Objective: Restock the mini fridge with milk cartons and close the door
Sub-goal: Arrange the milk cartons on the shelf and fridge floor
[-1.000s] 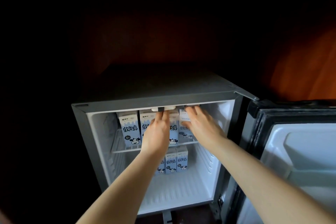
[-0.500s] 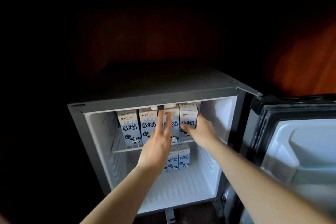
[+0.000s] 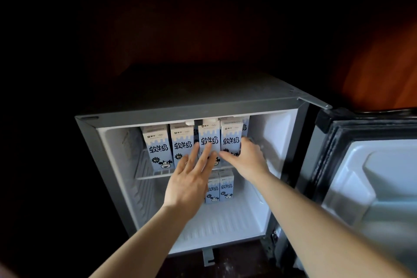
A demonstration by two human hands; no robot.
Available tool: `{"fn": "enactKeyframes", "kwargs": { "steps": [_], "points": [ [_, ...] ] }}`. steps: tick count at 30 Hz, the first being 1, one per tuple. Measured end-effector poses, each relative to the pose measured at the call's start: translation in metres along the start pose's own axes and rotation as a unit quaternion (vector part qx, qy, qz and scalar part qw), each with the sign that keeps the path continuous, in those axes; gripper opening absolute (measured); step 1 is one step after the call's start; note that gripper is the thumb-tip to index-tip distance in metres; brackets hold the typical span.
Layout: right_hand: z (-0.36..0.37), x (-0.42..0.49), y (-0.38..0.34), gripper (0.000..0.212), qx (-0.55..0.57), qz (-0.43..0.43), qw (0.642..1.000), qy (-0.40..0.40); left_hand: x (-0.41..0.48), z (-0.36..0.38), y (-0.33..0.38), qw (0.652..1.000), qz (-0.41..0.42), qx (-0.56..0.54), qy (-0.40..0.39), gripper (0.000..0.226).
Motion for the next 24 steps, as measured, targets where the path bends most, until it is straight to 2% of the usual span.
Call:
{"fn": "enactKeyframes", "kwargs": {
  "steps": [2, 5, 10, 16, 24],
  "points": [
    [0.001, -0.001, -0.001, 0.052, -0.004, -0.003, 1.0, 0.01, -0.005, 0.006, -0.006, 1.0, 0.001, 0.015, 0.012, 0.087],
    [0.003, 0.0, -0.004, 0.053, -0.001, -0.007, 1.0, 0.016, -0.009, 0.009, -0.007, 0.999, 0.022, 0.014, 0.038, 0.075],
    [0.009, -0.003, -0.009, 0.051, -0.001, -0.013, 1.0, 0.014, -0.015, 0.017, -0.018, 0.999, 0.021, 0.038, 0.029, 0.06],
    [0.009, -0.002, -0.011, 0.053, 0.001, -0.022, 0.999, 0.027, -0.017, 0.019, -0.02, 0.998, 0.039, 0.043, 0.004, 0.058],
    [0.009, -0.003, -0.01, 0.052, -0.001, -0.037, 0.999, 0.038, -0.02, 0.013, -0.017, 0.996, 0.07, 0.047, 0.026, 0.057]
  ]
}}
Point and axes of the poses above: each hand's wrist, its own x-axis towards the middle knuckle, its own z-axis out of the palm, y = z × x, the point moved 10 cm from there along x, towards the middle knuckle, and after that the axes turned 15 degrees about y, right-handed, at the moved point
